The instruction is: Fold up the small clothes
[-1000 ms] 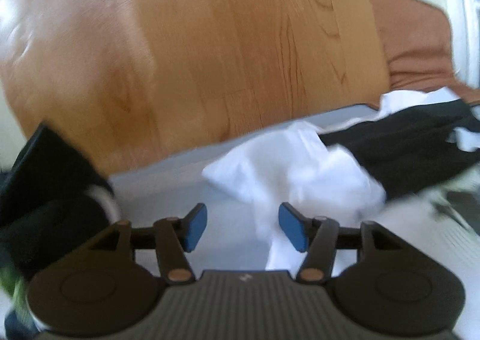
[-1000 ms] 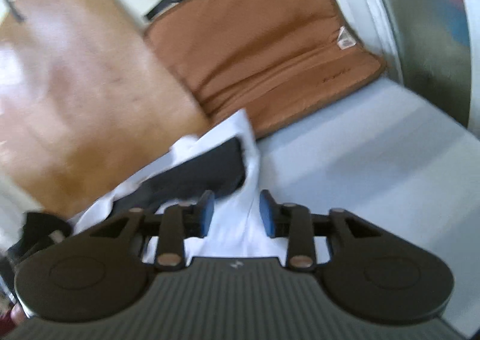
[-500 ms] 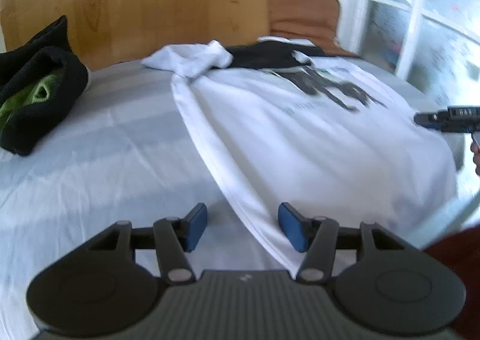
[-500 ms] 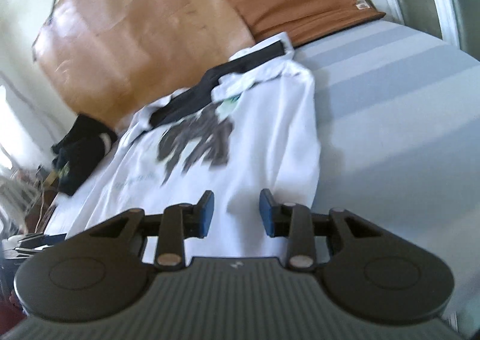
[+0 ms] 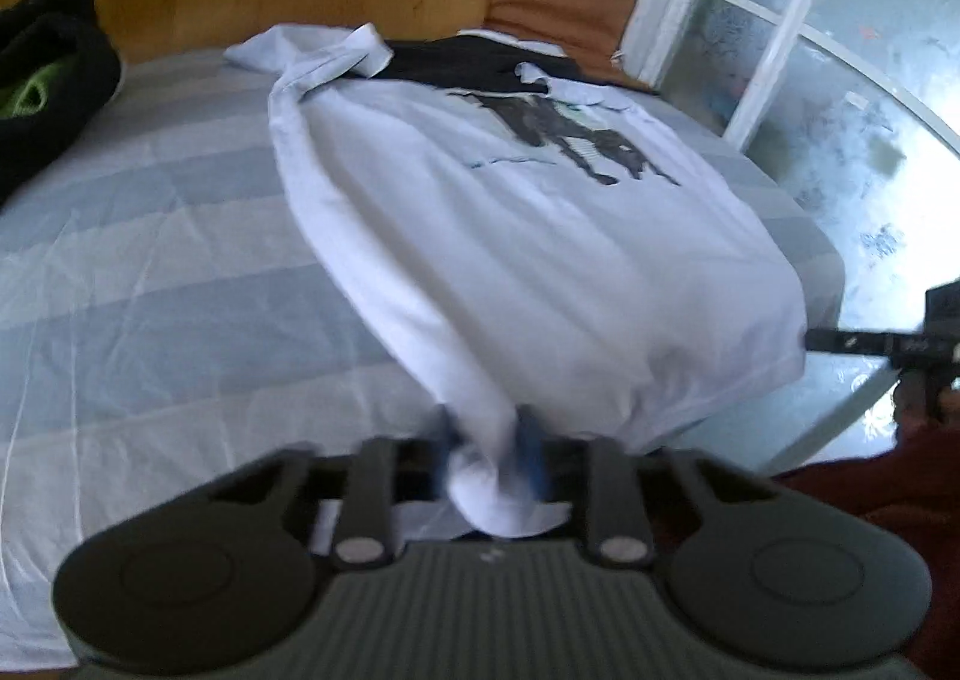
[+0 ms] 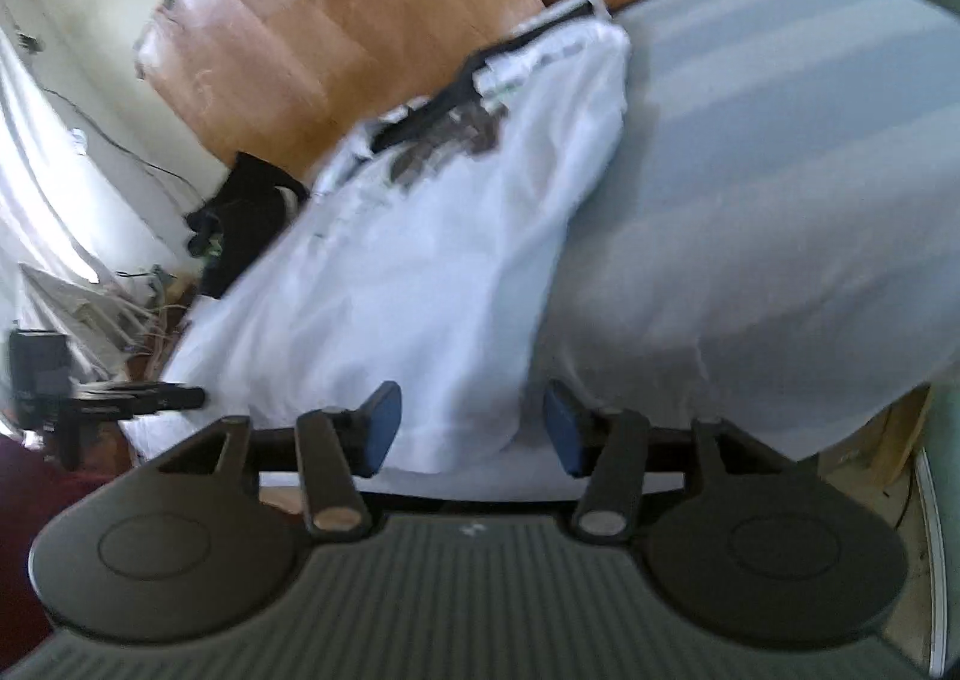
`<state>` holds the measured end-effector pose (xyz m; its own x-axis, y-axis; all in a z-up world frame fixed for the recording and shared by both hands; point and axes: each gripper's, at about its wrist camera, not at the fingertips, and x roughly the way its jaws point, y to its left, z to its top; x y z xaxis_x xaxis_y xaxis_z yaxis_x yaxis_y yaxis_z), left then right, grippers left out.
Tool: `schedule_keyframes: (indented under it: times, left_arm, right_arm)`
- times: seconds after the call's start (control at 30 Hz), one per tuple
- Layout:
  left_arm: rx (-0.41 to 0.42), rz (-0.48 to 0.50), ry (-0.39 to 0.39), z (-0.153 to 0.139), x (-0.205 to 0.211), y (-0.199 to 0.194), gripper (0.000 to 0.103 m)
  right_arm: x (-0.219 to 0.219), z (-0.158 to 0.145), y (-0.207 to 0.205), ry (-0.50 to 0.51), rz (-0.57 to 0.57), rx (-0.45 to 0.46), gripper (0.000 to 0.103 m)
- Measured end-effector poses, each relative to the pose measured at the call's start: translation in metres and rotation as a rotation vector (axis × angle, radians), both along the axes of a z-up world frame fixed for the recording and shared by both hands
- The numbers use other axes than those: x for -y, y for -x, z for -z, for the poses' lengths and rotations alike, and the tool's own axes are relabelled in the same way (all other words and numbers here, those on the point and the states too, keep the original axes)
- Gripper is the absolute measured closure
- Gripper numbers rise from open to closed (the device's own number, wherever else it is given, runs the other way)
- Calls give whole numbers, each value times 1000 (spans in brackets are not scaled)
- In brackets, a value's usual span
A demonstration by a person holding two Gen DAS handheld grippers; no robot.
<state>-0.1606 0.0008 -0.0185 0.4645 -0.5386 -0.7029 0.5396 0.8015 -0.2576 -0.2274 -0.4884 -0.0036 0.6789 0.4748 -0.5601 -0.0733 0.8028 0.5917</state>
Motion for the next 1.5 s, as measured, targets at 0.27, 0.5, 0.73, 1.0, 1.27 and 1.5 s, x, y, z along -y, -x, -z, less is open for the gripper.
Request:
schedule_keyframes:
  times: [0.27, 0.5, 0.73, 1.0, 1.27, 1.5]
  left_arm:
    - [-66, -78, 194, -13, -40, -7, 92]
    - [-77, -148, 517, -31, -66, -37, 92]
    - [-46, -329, 516, -57, -43, -139, 67]
    - [15, -468, 302, -38, -38, -168, 42]
    - [117, -284, 67, -31, 16, -153, 52]
    - [176, -286, -79, -14, 21, -136, 100]
  right_arm:
    - [7, -19, -4, -122, -168, 103, 91]
    - [31, -70, -36, -239, -118, 299, 92]
    - [16, -83, -171, -37, 117, 281, 78]
    - [22, -59, -159, 167, 173, 269, 46]
    - [-10, -36, -183, 455, 100, 236, 46]
    - [39, -38, -217, 295, 264, 222, 96]
